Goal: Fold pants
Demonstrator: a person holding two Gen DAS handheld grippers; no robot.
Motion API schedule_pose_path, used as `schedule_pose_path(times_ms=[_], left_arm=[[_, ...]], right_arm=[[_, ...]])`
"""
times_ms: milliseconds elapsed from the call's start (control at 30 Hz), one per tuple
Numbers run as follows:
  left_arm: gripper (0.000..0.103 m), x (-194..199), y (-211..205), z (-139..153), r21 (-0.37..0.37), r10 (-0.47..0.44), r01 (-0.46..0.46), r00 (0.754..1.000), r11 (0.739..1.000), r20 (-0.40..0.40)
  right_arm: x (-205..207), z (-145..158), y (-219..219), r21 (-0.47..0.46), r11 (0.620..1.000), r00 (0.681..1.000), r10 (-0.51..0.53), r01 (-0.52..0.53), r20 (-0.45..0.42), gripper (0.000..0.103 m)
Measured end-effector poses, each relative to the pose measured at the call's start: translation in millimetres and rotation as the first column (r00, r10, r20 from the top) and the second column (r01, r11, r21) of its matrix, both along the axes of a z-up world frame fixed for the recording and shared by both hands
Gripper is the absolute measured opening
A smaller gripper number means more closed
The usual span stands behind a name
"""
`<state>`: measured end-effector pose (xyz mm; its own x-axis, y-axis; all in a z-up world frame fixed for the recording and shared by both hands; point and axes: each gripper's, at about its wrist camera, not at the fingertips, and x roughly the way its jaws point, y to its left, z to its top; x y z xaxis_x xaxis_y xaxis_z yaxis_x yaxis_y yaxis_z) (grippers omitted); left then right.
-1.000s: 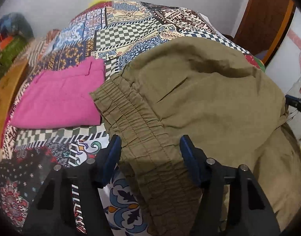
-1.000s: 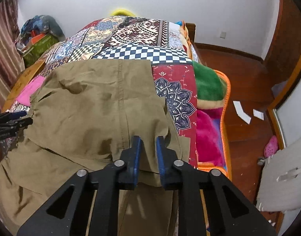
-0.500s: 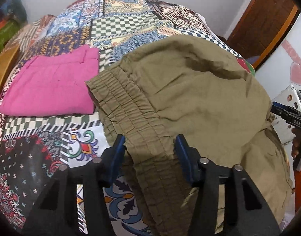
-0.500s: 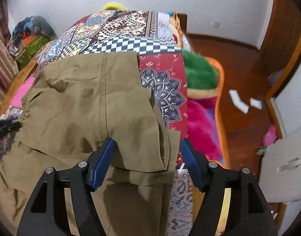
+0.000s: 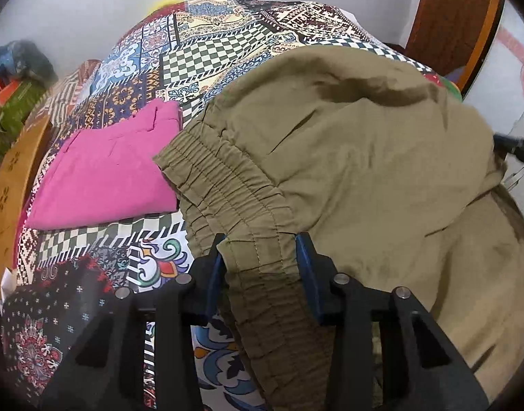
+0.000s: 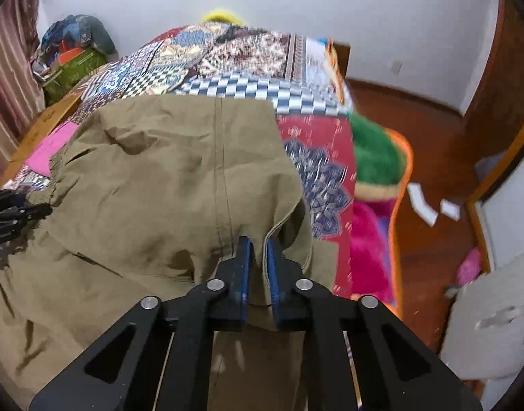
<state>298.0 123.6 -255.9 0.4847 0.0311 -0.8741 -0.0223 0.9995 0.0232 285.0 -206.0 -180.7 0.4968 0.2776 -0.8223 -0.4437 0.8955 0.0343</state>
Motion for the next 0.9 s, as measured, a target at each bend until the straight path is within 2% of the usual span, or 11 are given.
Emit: schedule_pose_path(times_ms=[67, 133, 233, 333, 433, 500, 600, 733, 867, 900], left_arm=[[0.040, -0.1, 5.5, -1.6, 0.000, 0.016, -0.016, 1.000, 1.000, 0.000], [0.040, -0.3, 11.3, -3.2, -0.014, 0.028, -0.028, 1.000, 1.000, -0.002], [0.043, -4.2, 14.2, 2.1, -0.046, 0.033, -0.032, 0.999, 0.998, 0.009], [0.051, -8.2, 19.2, 16.9, -0.053, 0.036, -0.034, 0.998, 0.998, 0.045], [0.061, -8.1, 31.6, 35.3, -0.048, 0.067, -0.063, 0.993, 0.997, 0.101], [0.062, -3.9, 43.0, 44.1, -0.064, 0.097, -0.090, 0.988, 0.994, 0.124], [0.062, 7.0, 61.5, 49.8, -0.101, 0.137, -0.124, 0.981, 0.987, 0.134], [0.062, 27.5, 80.6, 40.6, -0.124, 0.163, -0.149, 0.980, 0.981, 0.111], [0.062, 44.2, 89.3, 25.6, -0.154, 0.152, -0.138, 0.985, 0.978, 0.081], [0.062, 49.3, 90.3, 20.0, -0.153, 0.148, -0.136, 0.987, 0.979, 0.070]], right_arm=[[5.3, 4.9, 1.8, -0.049, 0.998, 0.998, -0.041, 0.043, 0.055, 0.004], [18.9, 6.1, -3.6, -0.072, 0.993, 0.993, -0.091, 0.096, 0.073, 0.004], [36.5, 2.2, -14.3, -0.037, 0.992, 0.992, -0.123, 0.123, -0.012, 0.004], [38.5, 8.7, -15.0, -0.017, 0.995, 0.995, -0.098, 0.097, -0.032, 0.006], [37.0, 16.5, -9.9, -0.020, 0.997, 0.997, -0.070, 0.070, -0.021, 0.025], [38.1, 22.3, -6.1, -0.001, 0.998, 0.998, -0.065, 0.065, -0.008, 0.048], [40.5, 30.5, -0.3, 0.025, 0.999, 0.999, -0.048, 0.048, 0.012, 0.051], [62.9, 33.5, 19.5, 0.016, 1.000, 1.000, -0.007, 0.007, 0.015, 0.052], [85.7, 29.0, 36.2, 0.003, 1.000, 1.000, 0.029, -0.029, -0.009, 0.064], [91.3, 27.5, 40.6, -0.005, 0.999, 0.999, 0.040, -0.040, -0.013, 0.065]])
